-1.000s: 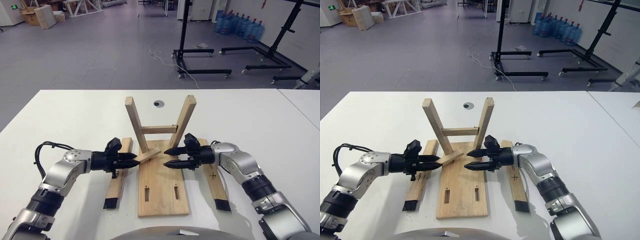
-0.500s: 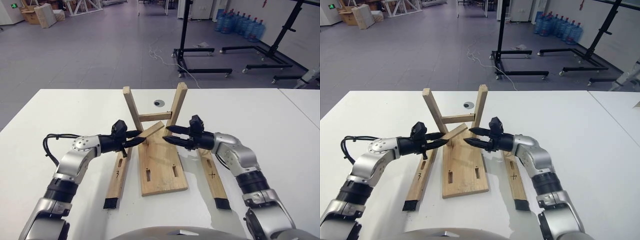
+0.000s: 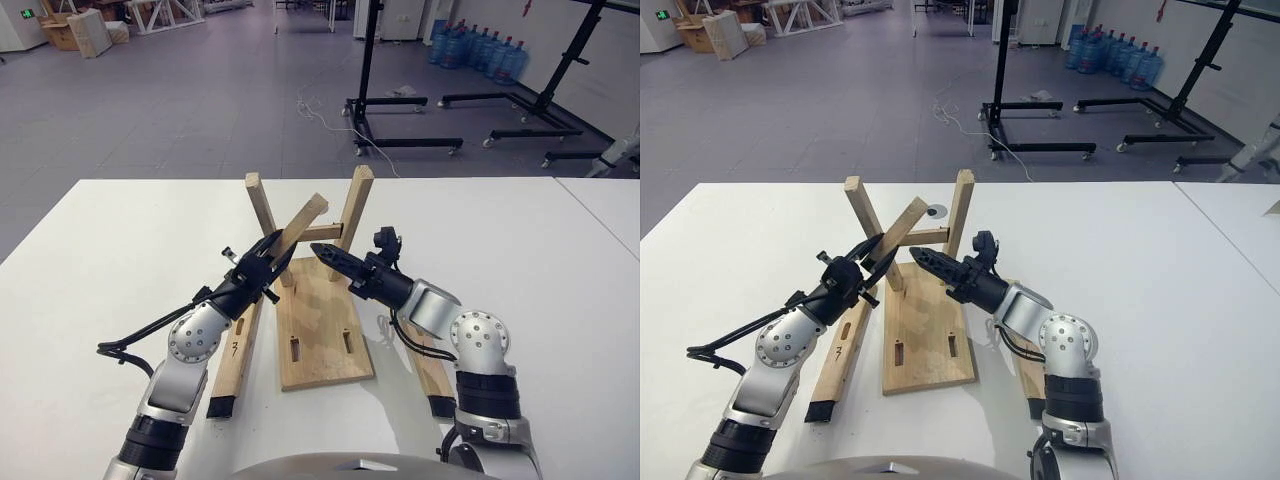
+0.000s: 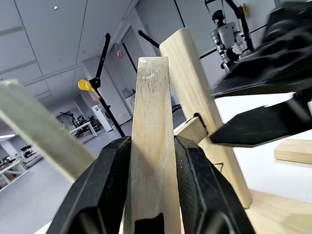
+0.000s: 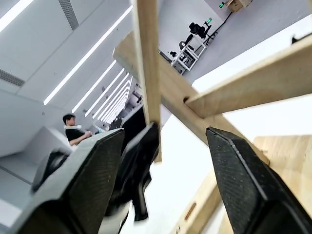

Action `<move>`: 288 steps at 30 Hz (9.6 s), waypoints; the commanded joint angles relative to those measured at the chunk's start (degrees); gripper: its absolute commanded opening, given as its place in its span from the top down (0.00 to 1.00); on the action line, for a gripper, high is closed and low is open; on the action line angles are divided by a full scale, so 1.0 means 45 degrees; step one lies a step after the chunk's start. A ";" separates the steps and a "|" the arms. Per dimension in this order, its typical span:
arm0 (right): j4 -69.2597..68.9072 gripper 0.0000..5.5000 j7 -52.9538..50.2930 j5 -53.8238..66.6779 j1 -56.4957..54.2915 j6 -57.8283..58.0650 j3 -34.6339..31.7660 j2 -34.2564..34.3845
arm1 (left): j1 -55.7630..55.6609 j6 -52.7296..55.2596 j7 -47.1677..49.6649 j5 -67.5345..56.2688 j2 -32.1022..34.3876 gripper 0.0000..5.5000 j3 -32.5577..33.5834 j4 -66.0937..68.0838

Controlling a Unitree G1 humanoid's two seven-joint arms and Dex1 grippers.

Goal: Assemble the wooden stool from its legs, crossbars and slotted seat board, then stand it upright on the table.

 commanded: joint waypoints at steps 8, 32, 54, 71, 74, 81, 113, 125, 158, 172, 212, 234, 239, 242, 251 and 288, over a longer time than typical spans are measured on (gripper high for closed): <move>0.1205 0.56 -0.0360 0.0020 -0.1530 -0.1042 -0.0340 0.0869 | 0.0009 -0.0356 -0.0530 -0.0383 0.0048 0.77 -0.0536 -0.0125; -0.0528 0.93 -0.0539 0.0852 -0.0752 -0.1021 -0.1219 -0.0359 | -0.0011 0.1595 -0.1018 -0.1445 0.0014 0.62 -0.0420 0.0177; -0.8934 0.93 -0.5540 -0.0260 0.6934 -0.2108 -0.1864 -0.4683 | 0.2838 0.3263 0.2287 -0.1226 -0.0305 0.49 0.2890 -0.3745; -0.8208 0.93 -0.5641 -0.5869 0.8203 -0.5066 0.0204 -0.2501 | 0.1743 0.3898 0.1314 -0.1332 0.0108 0.49 0.2306 -0.3431; -0.8106 0.93 -0.5500 -0.5955 0.8088 -0.4907 0.0044 -0.2608 | 0.1919 0.3808 0.1358 -0.1328 0.0015 0.49 0.2173 -0.3505; -0.8079 0.93 -0.5208 -0.5849 0.8236 -0.4472 -0.0192 -0.2587 | 0.2255 0.3629 0.1481 -0.1320 -0.0013 0.49 0.2232 -0.3513; -0.7910 0.93 -0.3846 -0.6516 0.8039 -0.4967 -0.0072 -0.2671 | 0.2336 0.3606 0.1531 -0.1292 0.0048 0.49 0.2327 -0.3523; -0.6921 0.93 -0.3669 -0.6924 0.8242 -0.4883 -0.0062 -0.2498 | 0.2125 0.3608 0.1384 -0.1369 0.0141 0.49 0.2370 -0.3335; 0.3417 0.93 -0.1964 -1.1003 0.2227 -1.0494 0.0656 -0.2642 | -0.0026 0.0482 0.2236 -0.0259 -0.1240 0.49 0.1055 0.1353; 0.1601 0.93 -0.2727 -1.0911 0.3569 -0.9959 0.0597 -0.1526 | -0.0086 0.0496 0.2378 -0.0710 -0.1079 0.49 0.1967 0.1441; -0.1215 0.52 -0.1615 -0.9711 -0.1237 -0.8297 -0.0659 -0.3846 | 0.0035 0.0328 0.2892 -0.0544 -0.0901 0.49 0.2584 0.1179; 0.3199 0.52 -0.3304 -1.2028 -0.0619 -0.9964 0.0126 -0.2140 | 0.0254 0.0603 0.2417 -0.0678 -0.0891 0.49 0.2110 0.1029; 0.2143 0.52 -0.3128 -1.1397 -0.0636 -1.0170 -0.0286 -0.1938 | 0.0245 0.0601 0.2400 -0.0714 -0.0835 0.49 0.2163 0.0988; 0.1633 0.52 -0.2688 -1.0855 -0.0537 -0.9886 -0.0778 -0.2428 | 0.0300 0.0611 0.2409 -0.0722 -0.0825 0.49 0.2197 0.0914; 0.3521 0.52 0.1477 -0.9429 0.2173 -0.9140 -0.2651 -0.5849 | 0.1213 0.0686 0.2766 -0.0589 -0.1152 0.49 0.2092 0.0253; 0.8477 0.52 0.4775 -1.0325 0.1945 -1.1586 -0.1597 -0.7486 | 0.1046 0.0701 0.2776 -0.0554 -0.1228 0.49 0.1962 0.0392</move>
